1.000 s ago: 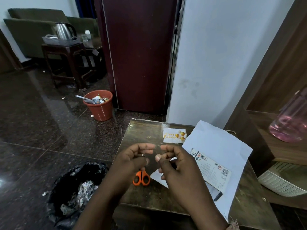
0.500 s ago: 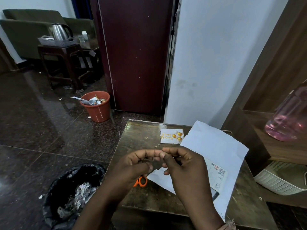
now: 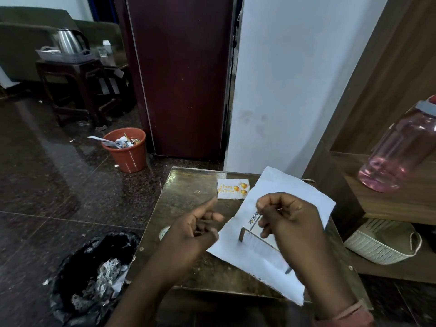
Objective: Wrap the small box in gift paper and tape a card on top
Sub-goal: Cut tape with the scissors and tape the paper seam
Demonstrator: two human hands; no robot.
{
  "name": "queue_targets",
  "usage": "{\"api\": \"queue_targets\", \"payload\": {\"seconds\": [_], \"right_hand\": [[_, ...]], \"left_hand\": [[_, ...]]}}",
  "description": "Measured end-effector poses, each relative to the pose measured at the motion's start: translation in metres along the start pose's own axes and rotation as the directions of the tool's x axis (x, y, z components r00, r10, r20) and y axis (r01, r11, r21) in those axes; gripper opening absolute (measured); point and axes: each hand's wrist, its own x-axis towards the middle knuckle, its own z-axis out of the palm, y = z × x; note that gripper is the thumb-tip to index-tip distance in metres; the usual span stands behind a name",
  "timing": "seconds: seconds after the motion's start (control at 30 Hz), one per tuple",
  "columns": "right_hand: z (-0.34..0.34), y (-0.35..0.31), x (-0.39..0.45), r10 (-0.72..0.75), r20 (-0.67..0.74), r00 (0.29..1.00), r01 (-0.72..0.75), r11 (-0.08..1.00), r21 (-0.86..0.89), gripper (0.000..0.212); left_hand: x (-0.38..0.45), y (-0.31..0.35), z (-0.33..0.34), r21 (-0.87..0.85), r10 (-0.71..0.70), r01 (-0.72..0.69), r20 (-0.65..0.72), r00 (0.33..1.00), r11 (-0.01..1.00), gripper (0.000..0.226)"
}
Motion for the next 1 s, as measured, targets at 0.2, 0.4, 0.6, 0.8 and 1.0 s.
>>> {"api": "queue_targets", "payload": {"seconds": [0.2, 0.4, 0.6, 0.8, 1.0], "right_hand": [[-0.042, 0.015, 0.010, 0.154, 0.089, 0.984, -0.140, 0.979, -0.145, 0.014], [-0.050, 0.010, 0.004, 0.137, 0.308, 0.941, -0.026, 0.940, -0.340, 0.044], [-0.038, 0.018, -0.008, 0.154, 0.401, 0.903, 0.189, 0.697, -0.692, 0.085], [-0.034, 0.034, -0.007, 0.015, 0.256, 0.966, 0.144, 0.795, -0.589, 0.038], [-0.043, 0.031, -0.004, 0.062, 0.234, 0.970, 0.060, 0.875, -0.480, 0.029]], "left_hand": [[0.000, -0.006, 0.002, 0.340, 0.014, -0.015, 0.005, 1.000, 0.940, 0.058], [0.000, -0.024, 0.006, 0.507, 0.006, -0.131, 0.240, 0.971, 0.852, 0.097], [0.009, -0.033, 0.016, 0.629, 0.250, -0.285, 0.147, 0.957, 0.723, 0.060], [0.016, -0.035, 0.029, 0.577, 0.373, -0.342, 0.070, 0.925, 0.742, 0.026], [0.025, -0.034, 0.042, 0.583, 0.409, -0.317, -0.029, 0.912, 0.748, 0.009]]}}
